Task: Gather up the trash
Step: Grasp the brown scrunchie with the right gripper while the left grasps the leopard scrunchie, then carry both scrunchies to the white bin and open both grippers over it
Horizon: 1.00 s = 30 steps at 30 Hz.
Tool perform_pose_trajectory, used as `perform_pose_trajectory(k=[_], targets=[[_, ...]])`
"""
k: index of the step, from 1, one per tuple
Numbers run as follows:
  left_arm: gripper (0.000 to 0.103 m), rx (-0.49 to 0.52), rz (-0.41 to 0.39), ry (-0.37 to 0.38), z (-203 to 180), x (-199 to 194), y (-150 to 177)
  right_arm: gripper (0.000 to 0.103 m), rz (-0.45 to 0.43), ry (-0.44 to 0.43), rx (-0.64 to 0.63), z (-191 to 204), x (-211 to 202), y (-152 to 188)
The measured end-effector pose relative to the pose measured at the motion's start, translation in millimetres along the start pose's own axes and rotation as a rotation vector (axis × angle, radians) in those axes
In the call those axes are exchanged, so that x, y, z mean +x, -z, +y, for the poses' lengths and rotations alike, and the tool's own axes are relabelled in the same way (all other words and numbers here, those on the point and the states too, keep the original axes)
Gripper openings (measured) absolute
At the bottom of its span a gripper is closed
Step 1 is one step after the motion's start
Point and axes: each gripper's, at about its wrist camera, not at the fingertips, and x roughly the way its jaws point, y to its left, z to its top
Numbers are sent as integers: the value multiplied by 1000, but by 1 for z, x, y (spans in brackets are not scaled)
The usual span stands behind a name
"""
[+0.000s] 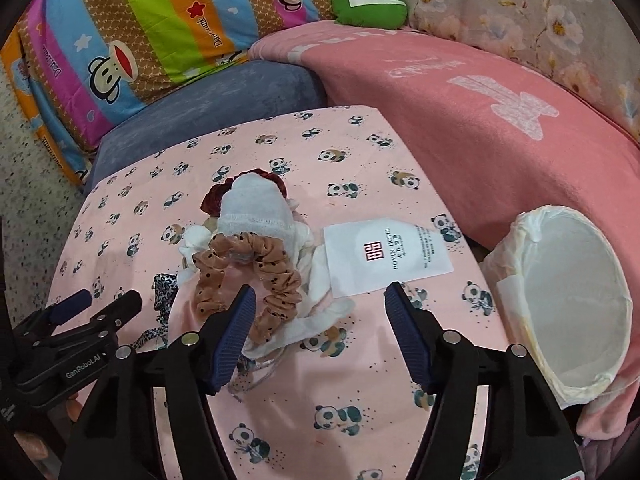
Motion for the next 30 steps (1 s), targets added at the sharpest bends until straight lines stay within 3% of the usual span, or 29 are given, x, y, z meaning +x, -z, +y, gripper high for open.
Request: perform_pose_trajectory(k=[3,6,8,10,13,15,23,30], targets=[[70,20,27,18,-4,15,-1,57,11,-19,-8,7,13,-1],[60,11,58,58,-5,26,-1,41,36,-47,-7,12,25,-1],[49,8,70,78,-5,30,-1,25,52,-62,-8,15,32,-1],[36,6,75,108,-5,31,-1,18,68,-71,-5,16,36,1],[16,2,69,132,-3,25,-1,13,55,-84,-1,16,33,4],[11,1,56,130,-2,17,-1,11,41,-86,1,15,26,3],[8,23,-48,121,-14,-41,-11,9,-54,-75,14,2,-23,-4],[8,90,-157,162,-60,-92,-28,9,-145,-39,62,-32,-72,-10]])
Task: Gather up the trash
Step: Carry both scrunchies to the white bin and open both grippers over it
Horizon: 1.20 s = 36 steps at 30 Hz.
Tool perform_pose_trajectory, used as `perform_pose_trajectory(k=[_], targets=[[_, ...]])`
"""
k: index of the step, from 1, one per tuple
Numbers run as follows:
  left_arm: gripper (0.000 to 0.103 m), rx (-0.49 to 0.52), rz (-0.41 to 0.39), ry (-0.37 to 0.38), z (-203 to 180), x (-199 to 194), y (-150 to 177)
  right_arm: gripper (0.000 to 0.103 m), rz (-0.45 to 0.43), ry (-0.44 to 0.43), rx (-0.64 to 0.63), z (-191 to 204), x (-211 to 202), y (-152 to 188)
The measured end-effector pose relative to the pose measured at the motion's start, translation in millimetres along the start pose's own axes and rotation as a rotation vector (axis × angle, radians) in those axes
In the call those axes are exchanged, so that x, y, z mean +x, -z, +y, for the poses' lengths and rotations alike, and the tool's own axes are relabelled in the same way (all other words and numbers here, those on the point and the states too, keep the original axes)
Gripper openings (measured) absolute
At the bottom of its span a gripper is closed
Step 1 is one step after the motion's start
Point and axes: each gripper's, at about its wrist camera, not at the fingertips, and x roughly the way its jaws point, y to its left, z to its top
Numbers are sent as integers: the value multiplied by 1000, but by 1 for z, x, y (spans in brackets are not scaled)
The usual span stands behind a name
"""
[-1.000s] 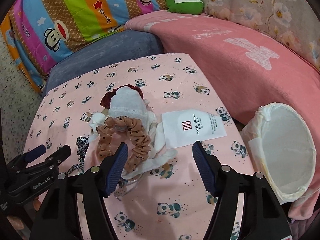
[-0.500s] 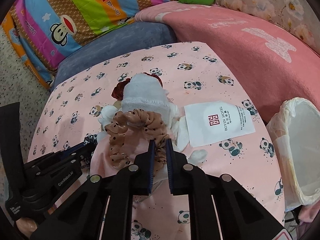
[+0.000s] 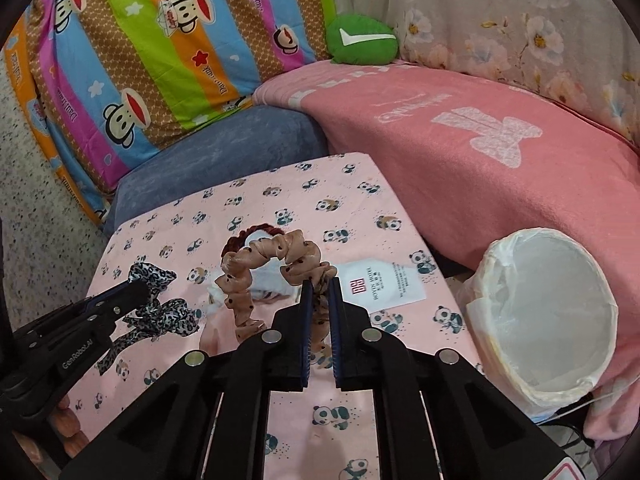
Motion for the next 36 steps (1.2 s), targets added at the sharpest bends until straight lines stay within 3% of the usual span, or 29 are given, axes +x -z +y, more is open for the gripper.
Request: perform_pose_trajectory(k=[18,36], targets=[[8,221,-42,169,-154,-15,-6,9,-118,140,227,-143,-84,8],[9,341,16,324,-245,23,-4,10,-99,240,353,-238,-78,23]])
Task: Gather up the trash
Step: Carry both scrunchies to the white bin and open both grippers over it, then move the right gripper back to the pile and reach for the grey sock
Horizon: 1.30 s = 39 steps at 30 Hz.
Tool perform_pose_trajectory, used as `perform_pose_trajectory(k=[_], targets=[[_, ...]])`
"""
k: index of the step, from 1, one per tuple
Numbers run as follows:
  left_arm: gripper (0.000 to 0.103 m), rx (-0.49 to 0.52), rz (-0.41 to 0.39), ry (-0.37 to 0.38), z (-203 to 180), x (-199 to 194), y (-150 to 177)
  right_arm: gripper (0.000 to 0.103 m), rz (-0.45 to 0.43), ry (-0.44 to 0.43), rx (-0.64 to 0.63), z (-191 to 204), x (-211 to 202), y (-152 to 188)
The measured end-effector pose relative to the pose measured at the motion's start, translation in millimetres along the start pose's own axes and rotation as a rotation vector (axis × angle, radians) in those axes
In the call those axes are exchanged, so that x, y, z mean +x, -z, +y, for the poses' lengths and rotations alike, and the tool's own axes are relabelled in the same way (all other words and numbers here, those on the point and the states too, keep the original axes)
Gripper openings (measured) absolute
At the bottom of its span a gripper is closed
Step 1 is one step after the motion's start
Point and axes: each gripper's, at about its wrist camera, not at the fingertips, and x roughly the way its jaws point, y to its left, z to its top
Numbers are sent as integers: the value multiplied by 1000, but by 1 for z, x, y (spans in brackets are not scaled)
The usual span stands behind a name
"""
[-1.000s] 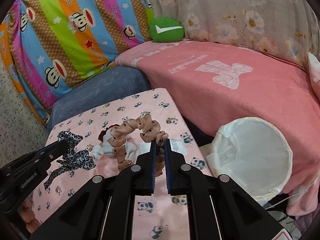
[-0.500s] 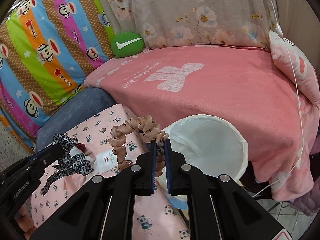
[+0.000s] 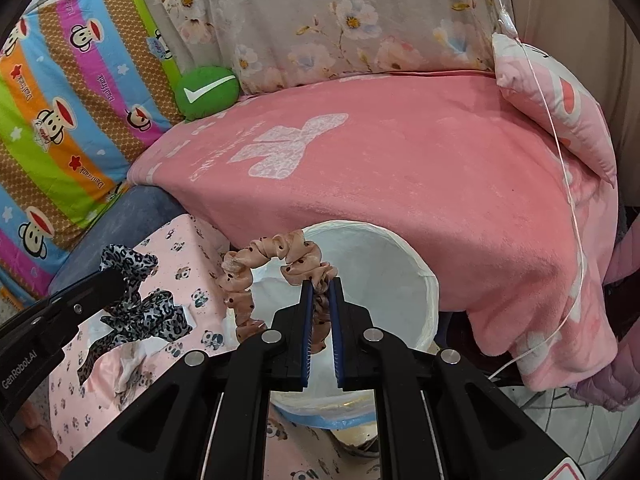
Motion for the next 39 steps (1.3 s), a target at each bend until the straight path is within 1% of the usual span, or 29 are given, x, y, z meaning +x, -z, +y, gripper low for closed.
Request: perform_pose_trajectory(k=[3,5,6,7,8,9,10,11,13,15,19,23,28,39], targets=[[9,2,16,24,-5,12,-4,12,16,17,8,-7,10,0],[9,8,26,38,-8,19,-5,16,25,23,12,-9,16,0],[9,9,35,45,-9,24,-5,17,28,30,13,-10,19,0],[15,4,46,45,-9,28,-6,18,28,33,14,-11,21,0],[30,-4,56,45,-8,32,-6,20,32,40,16,-11,24,0],[39,-9,56,48,-8,33,-6,22,34,43,18,-12,27,1],[57,-12,47,38,-7,33,-5,28,34,49,19,-12,28,1],[67,-10,30,25,-7,31,-5,32,32,53,20,-13,28,3],[73,6,13,6,-8,30,-5,35,30,59,20,-14,29,4],[73,16,9,-10,-8,29,-6,37,30,61,25,-14,29,4],[73,-2,7,-29,-1,25,-3,40,24,65,24,-13,24,7],[73,-13,-6,-76,9,16,4,45,16,64,-4,-3,16,9],[73,-45,-11,-120,24,4,13,48,11,34,-40,17,4,17],[73,-147,-4,-213,76,-25,40,49,25,-34,-120,71,-12,35]])
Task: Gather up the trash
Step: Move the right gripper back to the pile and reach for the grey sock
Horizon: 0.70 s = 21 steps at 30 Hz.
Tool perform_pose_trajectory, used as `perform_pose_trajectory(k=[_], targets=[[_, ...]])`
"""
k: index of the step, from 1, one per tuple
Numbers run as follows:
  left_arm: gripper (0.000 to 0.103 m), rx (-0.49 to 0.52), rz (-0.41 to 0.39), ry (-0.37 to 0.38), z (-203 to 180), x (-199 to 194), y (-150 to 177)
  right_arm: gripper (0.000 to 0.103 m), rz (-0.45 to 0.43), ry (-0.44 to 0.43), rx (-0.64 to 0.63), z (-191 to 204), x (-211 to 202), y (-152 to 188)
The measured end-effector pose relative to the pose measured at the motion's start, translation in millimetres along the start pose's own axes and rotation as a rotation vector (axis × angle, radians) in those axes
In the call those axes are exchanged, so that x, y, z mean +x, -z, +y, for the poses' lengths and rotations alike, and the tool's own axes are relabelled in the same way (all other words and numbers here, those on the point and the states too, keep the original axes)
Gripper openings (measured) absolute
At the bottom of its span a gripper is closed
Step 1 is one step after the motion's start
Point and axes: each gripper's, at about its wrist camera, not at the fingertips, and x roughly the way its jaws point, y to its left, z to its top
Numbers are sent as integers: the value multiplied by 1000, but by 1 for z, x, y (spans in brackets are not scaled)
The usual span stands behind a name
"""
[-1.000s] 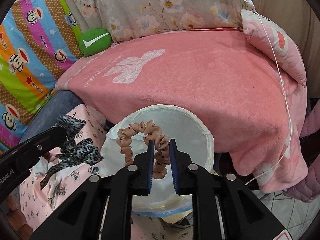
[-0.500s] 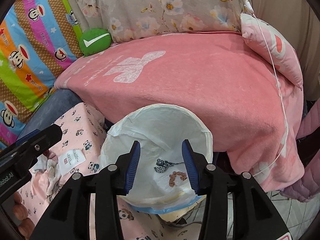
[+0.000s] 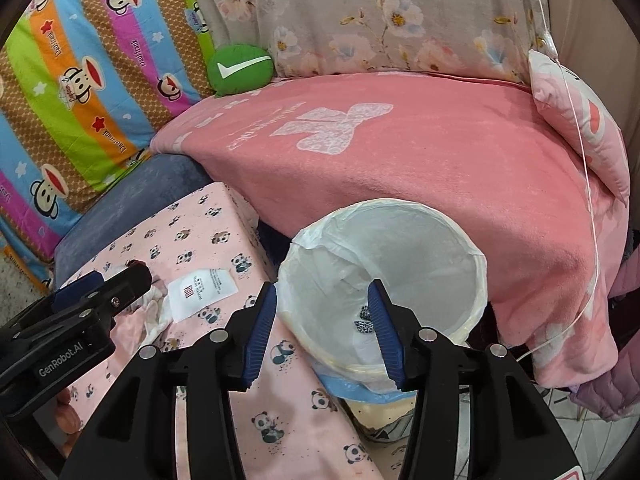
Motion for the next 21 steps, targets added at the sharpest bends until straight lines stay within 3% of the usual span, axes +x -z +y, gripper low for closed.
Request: perform_pose_trajectory(k=[12,21], targets=[[75,-135,52,-102,81,-7,34,49,42,-72,-87,65,1,19],[75,-215,78,-129,125,-7,52,50,73,-104,-136,102,11,31]])
